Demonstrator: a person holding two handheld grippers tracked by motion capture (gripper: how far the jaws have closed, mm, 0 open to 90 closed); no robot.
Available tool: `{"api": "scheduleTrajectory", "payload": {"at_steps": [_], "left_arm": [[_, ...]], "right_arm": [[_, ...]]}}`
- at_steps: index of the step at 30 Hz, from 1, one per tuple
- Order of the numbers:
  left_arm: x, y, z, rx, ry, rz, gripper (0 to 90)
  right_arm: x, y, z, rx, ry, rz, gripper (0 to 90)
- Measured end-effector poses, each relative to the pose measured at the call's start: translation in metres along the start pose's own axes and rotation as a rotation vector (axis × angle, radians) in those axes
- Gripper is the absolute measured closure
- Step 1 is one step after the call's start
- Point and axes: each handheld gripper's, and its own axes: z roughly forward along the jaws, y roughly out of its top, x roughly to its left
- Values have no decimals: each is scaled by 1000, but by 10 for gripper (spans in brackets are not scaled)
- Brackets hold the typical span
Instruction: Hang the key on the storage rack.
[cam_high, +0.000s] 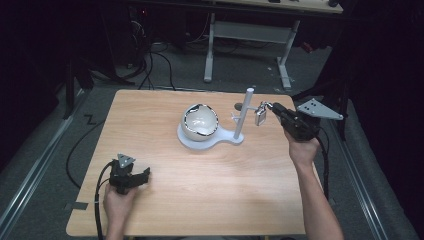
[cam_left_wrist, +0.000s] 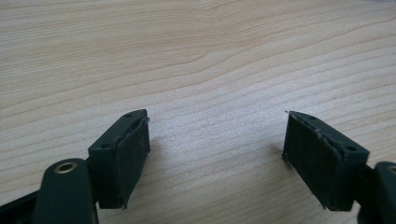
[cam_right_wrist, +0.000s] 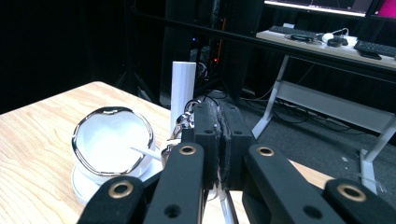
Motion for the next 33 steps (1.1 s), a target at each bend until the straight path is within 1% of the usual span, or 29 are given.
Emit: {"api": "scheduleTrajectory", "payload": {"at_steps": [3, 8, 11, 16, 19, 21, 29, 32, 33], "left_arm": [[0, 0, 0, 0, 0, 0, 231], [0, 0, 0, 0, 0, 2, 231], [0, 0, 0, 1, 0, 2, 231], [0, 0, 0, 0, 0, 2, 231], [0, 0, 0, 0, 0, 2, 231], [0, 0, 0, 0, 0, 2, 231], [0, 0, 0, 0, -2, 0, 231], [1, 0, 0, 0, -3, -1, 231], [1, 0, 0, 0, -3, -1, 231]], "right_arm": [[1, 1, 3, 0, 0, -1, 875], [0, -2, 10, 20, -2, 1, 876], [0, -2, 12, 19, -4, 2, 876], [0, -4, 16, 36, -10, -5, 876], [-1, -7, 19, 44, -9, 1, 875], [0, -7, 19, 48, -10, 4, 876], [1, -9, 21, 55, -13, -6, 875], [2, -13, 24, 62, -13, -8, 875], [2, -14, 25, 68, -11, -2, 875]]}}
